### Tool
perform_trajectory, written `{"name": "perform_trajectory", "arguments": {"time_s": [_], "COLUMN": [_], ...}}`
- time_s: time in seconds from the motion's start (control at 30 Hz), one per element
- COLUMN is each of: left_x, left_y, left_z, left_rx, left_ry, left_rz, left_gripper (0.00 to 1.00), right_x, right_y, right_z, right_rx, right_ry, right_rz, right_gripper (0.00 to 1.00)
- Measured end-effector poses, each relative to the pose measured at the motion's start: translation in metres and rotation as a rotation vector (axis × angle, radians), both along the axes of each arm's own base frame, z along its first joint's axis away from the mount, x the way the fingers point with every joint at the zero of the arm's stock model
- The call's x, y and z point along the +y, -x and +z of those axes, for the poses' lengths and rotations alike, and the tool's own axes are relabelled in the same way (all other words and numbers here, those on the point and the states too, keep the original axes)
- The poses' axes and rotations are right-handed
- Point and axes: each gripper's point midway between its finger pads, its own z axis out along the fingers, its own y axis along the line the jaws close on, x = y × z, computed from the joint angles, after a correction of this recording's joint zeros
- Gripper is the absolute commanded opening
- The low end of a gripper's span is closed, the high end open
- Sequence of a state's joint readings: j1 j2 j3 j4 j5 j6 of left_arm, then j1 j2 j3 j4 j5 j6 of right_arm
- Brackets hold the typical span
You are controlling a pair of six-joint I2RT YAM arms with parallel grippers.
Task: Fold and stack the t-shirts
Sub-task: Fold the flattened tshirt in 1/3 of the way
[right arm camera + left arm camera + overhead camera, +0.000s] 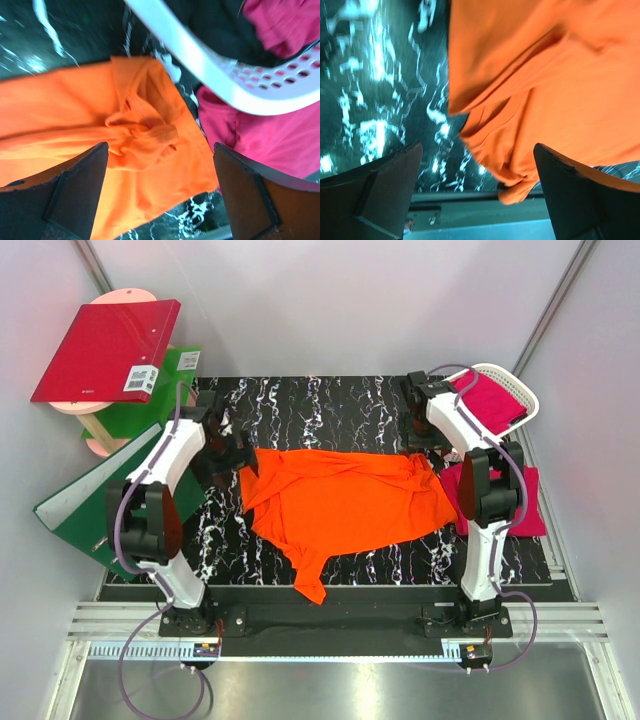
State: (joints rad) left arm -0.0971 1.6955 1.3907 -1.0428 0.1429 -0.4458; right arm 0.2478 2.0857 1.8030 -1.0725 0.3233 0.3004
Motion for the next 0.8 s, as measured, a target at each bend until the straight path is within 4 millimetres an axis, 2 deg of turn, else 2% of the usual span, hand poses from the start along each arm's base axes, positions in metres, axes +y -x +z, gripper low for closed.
{"name": "perform_trajectory", "arguments": {"time_s": [0.1, 0.17, 0.33, 0.43, 0.53, 0.6, 0.67, 0.7, 0.77, 0.8], "left_x": [-0.002, -0.003, -0.006, -0.007, -0.009, -0.011, -0.012, -0.013, -0.014, -0.014], "left_y": [-0.021, -0.037, -0.060, -0.066, -0.071, -0.076, -0.081, -0.083, -0.084, -0.085], "left_z": [0.001, -0.007, -0.040, -0.055, -0.060, -0.058, -0.055, -0.054, -0.052, -0.051], "left_rx": [-0.027, -0.028, 0.026, 0.059, 0.070, 0.063, 0.051, 0.047, 0.040, 0.039], "left_ry": [0.002, 0.003, 0.000, 0.000, 0.006, 0.013, 0.020, 0.024, 0.028, 0.030], "left_rz": [0.001, 0.001, 0.005, 0.010, 0.014, 0.015, 0.013, 0.013, 0.011, 0.011], "left_gripper": [0.99, 0.99, 0.97, 0.88, 0.76, 0.75, 0.73, 0.64, 0.52, 0.41], "right_x": [0.003, 0.005, 0.009, 0.009, 0.011, 0.012, 0.010, 0.009, 0.007, 0.007], "right_y": [-0.013, -0.019, -0.031, -0.033, -0.034, -0.035, -0.036, -0.036, -0.038, -0.041], "right_z": [0.007, 0.006, -0.015, -0.029, -0.037, -0.040, -0.041, -0.042, -0.043, -0.045], "right_rx": [-0.051, -0.064, -0.043, -0.016, 0.012, 0.021, 0.027, 0.032, 0.044, 0.046], "right_ry": [-0.011, -0.015, -0.014, -0.008, -0.009, -0.006, 0.008, 0.014, 0.030, 0.036], "right_rz": [0.000, 0.000, 0.000, 0.001, 0.001, 0.003, 0.000, -0.002, -0.004, -0.005], "right_gripper": [0.91, 0.90, 0.88, 0.88, 0.84, 0.78, 0.77, 0.75, 0.74, 0.74]}}
